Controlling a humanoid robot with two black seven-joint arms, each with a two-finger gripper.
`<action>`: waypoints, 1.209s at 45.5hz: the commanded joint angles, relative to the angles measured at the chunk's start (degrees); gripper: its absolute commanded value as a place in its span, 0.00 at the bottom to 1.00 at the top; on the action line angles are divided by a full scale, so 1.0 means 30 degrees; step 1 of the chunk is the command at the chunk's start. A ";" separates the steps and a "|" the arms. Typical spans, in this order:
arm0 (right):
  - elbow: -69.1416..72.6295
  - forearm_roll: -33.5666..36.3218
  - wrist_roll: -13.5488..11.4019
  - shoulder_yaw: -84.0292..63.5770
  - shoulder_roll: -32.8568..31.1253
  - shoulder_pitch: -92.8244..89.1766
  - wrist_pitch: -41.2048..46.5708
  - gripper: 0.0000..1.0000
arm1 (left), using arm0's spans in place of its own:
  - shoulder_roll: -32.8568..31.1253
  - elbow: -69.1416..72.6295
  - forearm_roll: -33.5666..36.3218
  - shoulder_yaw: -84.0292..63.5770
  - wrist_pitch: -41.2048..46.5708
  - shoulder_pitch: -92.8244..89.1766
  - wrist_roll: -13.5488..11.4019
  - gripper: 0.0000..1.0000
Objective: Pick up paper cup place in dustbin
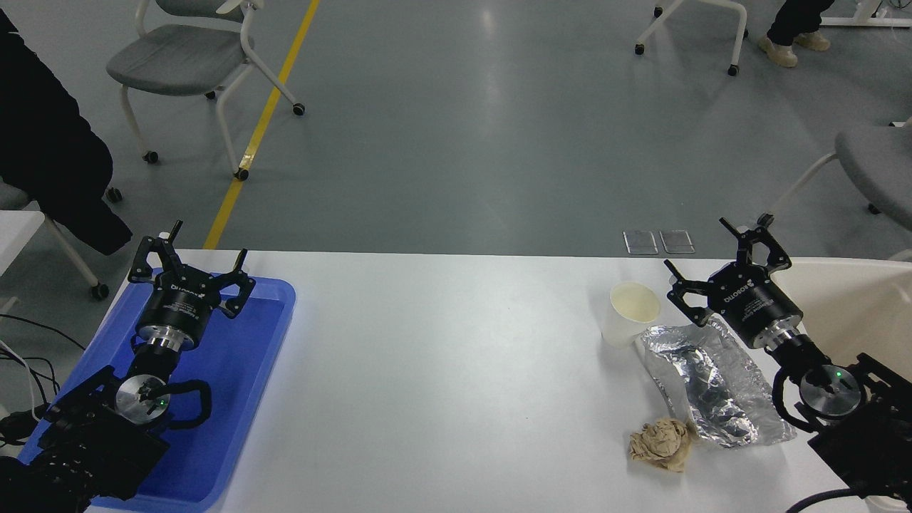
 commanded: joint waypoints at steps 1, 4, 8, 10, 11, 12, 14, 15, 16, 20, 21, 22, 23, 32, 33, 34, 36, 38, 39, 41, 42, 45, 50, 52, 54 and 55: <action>0.0028 -0.0030 -0.0001 -0.0075 0.0077 0.0102 -0.0284 1.00 | -0.0001 0.0001 0.0000 0.0000 0.0000 0.0000 0.0062 1.00; 0.0028 -0.0030 -0.0001 -0.0075 0.0048 0.0102 -0.0314 1.00 | -0.0001 0.0001 0.0000 0.0000 0.0000 0.0000 0.0062 1.00; 0.0028 -0.0060 -0.0001 -0.0075 0.0048 0.0131 -0.0314 1.00 | -0.0001 0.0000 0.0000 0.0000 0.0000 0.0000 0.0033 1.00; 0.0028 -0.0176 -0.0001 -0.0075 0.0048 0.0132 -0.0314 1.00 | -0.0001 0.0001 0.0000 0.0000 0.0000 0.0000 0.0033 1.00; 0.0028 -0.0322 -0.0001 -0.0075 0.0048 0.0161 -0.0314 1.00 | -0.0001 0.0001 0.0000 0.0000 0.0000 0.0000 0.0033 1.00; 0.0057 -0.0439 -0.0001 -0.0075 0.0048 0.0219 -0.0314 1.00 | -0.0001 0.0001 0.0000 0.0000 0.0000 0.0000 0.0033 1.00; 0.0057 -0.0819 -0.0030 -0.0075 0.0048 0.0511 -0.0343 1.00 | -0.0001 0.0001 0.0000 0.0000 0.0000 0.0000 0.0033 1.00; 0.0057 -0.1053 -0.0030 -0.0075 0.0077 0.0657 -0.0372 1.00 | -0.0001 0.0001 0.0000 0.0000 0.0000 0.0000 0.0033 1.00; 0.0086 -0.1259 -0.0059 -0.0104 0.0077 0.0775 -0.0373 1.00 | -0.0001 0.0001 0.0000 0.0000 0.0000 0.0000 0.0033 1.00; 0.0292 -0.2050 -0.0118 -0.0279 0.0106 0.1360 -0.0402 1.00 | -0.0001 0.0001 0.0000 0.0000 0.0000 0.0000 0.0033 1.00; 0.0292 -0.2197 -0.0147 -0.0396 0.0106 0.1710 -0.0431 1.00 | -0.0001 -0.0057 0.0000 0.0000 0.0000 0.0000 0.0033 1.00; 0.0263 -0.2343 -0.0147 -0.0571 0.0077 0.2062 -0.0460 1.00 | -0.0001 -0.0058 0.0000 0.0000 0.0000 0.0000 0.0033 1.00; 0.0234 -0.2490 -0.0176 -0.0805 0.0048 0.2384 -0.0518 1.00 | -0.0001 0.0000 0.0000 0.0000 0.0000 0.0000 0.0033 1.00; 0.0437 -0.3691 -0.0176 -0.4992 -0.0976 0.5168 -0.1514 1.00 | -0.0001 0.0001 0.0000 0.0000 0.0000 0.0000 0.0033 1.00; 0.0583 -0.3750 -0.0176 -0.5548 -0.1181 0.5432 -0.1631 1.00 | -0.0001 0.0001 0.0000 0.0000 0.0000 0.0000 0.0033 1.00; 0.0846 -0.3809 -0.0176 -0.6075 -0.1444 0.5637 -0.1748 1.00 | 0.0028 0.0001 0.0000 0.0000 0.0000 0.0029 0.0033 1.00; 0.1460 -0.3839 -0.0176 -0.7043 -0.2088 0.6018 -0.1983 1.00 | -0.0001 0.0001 0.0000 0.0000 0.0000 0.0000 0.0033 1.00; 0.2163 -0.3926 -0.0176 -0.7951 -0.2761 0.6457 -0.2100 1.00 | -0.0001 -0.0057 0.0000 0.0000 0.0000 0.0000 0.0033 1.00; 0.2486 -0.3927 -0.0205 -0.8391 -0.3026 0.6663 -0.2130 1.00 | -0.0001 -0.0058 0.0000 0.0000 0.0000 0.0000 0.0033 1.00; 0.3043 -0.4014 -0.0206 -0.9444 -0.3612 0.7160 -0.2159 1.00 | -0.0001 0.0001 0.0000 0.0000 0.0000 0.0000 0.0033 1.00; 0.3307 -0.4102 -0.0206 -1.0059 -0.3846 0.7424 -0.2218 1.00 | -0.0001 -0.0057 0.0000 0.0000 0.0000 0.0000 0.0033 1.00; 0.3923 -0.4715 -0.0293 -1.2051 -0.4345 0.8419 -0.2218 1.00 | -0.0001 -0.0057 0.0000 0.0000 0.0000 0.0000 0.0033 1.00; 0.5386 -0.5917 -0.0323 -1.5450 -0.5282 1.0440 -0.2218 1.00 | -0.0001 0.0001 0.0000 0.0000 0.0000 -0.0029 0.0033 1.00; 0.6206 -0.6240 -0.0323 -1.6418 -0.5867 1.1173 -0.2218 1.00 | -0.0001 0.0000 0.0000 0.0000 0.0000 -0.0029 0.0033 1.00; 0.7142 -0.6562 -0.0323 -1.7181 -0.6453 1.1847 -0.2218 1.00 | -0.0001 0.0001 0.0000 0.0000 0.0000 0.0000 0.0033 1.00; 0.7640 -0.6824 -0.0323 -1.7532 -0.6717 1.2111 -0.2218 1.00 | -0.0001 0.0001 0.0000 0.0000 0.0000 0.0000 0.0033 1.00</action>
